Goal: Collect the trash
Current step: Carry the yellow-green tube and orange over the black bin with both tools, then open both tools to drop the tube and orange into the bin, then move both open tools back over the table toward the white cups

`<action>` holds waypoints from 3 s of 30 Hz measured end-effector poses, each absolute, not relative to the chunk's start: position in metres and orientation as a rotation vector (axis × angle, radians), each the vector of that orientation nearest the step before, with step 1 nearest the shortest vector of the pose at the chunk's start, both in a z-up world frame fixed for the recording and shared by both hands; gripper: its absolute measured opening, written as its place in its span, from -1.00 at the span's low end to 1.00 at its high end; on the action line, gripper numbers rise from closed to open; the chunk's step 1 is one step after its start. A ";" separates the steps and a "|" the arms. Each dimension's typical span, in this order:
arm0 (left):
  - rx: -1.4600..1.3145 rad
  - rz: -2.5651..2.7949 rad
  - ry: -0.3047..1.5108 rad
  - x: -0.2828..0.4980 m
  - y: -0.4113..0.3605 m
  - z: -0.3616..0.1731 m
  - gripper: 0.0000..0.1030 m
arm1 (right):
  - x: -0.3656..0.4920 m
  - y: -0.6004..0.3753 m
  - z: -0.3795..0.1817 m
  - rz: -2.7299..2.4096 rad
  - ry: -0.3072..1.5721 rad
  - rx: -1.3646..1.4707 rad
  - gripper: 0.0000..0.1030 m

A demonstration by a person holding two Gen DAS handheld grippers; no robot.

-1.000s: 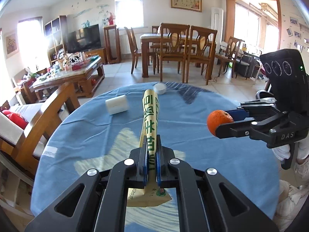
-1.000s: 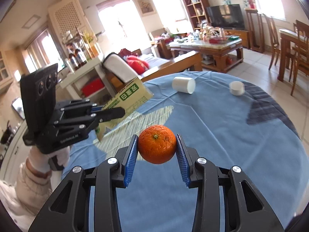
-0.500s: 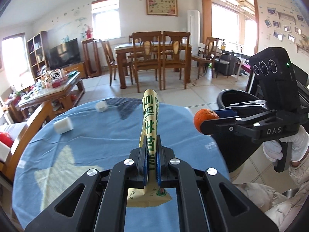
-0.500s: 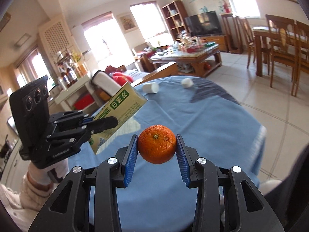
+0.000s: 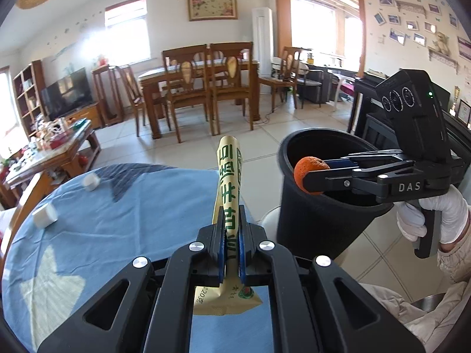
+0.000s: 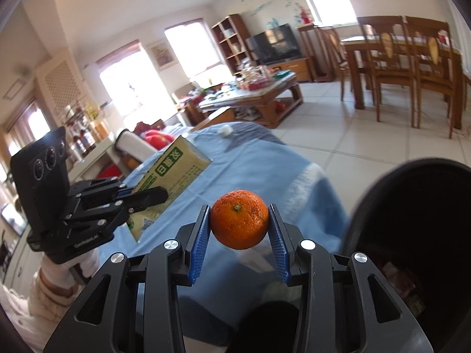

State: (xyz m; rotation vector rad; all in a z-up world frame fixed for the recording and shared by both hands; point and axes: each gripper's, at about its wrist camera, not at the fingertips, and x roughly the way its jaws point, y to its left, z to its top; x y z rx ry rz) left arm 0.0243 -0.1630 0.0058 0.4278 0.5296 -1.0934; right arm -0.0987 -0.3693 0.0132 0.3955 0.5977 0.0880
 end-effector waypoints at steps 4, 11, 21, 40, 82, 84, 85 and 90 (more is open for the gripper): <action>0.435 -1.150 0.530 0.013 -0.186 0.002 -0.85 | -0.123 -0.396 0.006 0.034 0.589 0.428 -0.24; 0.415 -1.288 0.537 -0.010 -0.235 -0.002 -0.85 | -0.169 -0.440 -0.007 -0.068 0.568 0.480 -0.24; 0.343 -1.459 0.608 -0.011 -0.307 -0.017 -0.85 | -0.224 -0.495 -0.032 -0.205 0.551 0.530 -0.24; 0.462 -1.541 0.779 -0.005 -0.385 -0.072 -0.84 | -0.253 -0.514 -0.053 -0.331 0.578 0.470 -0.24; 0.487 -1.504 0.639 -0.022 -0.363 -0.062 0.90 | -0.255 -0.516 -0.032 -0.360 0.503 0.469 0.29; 0.486 -1.509 0.628 -0.024 -0.358 -0.059 0.90 | -0.255 -0.513 -0.029 -0.360 0.498 0.472 0.44; 0.485 -1.509 0.620 -0.025 -0.356 -0.057 0.90 | -0.255 -0.512 -0.028 -0.358 0.492 0.478 0.53; 0.488 -1.479 0.579 -0.029 -0.339 -0.050 0.90 | -0.253 -0.506 -0.020 -0.349 0.472 0.524 0.86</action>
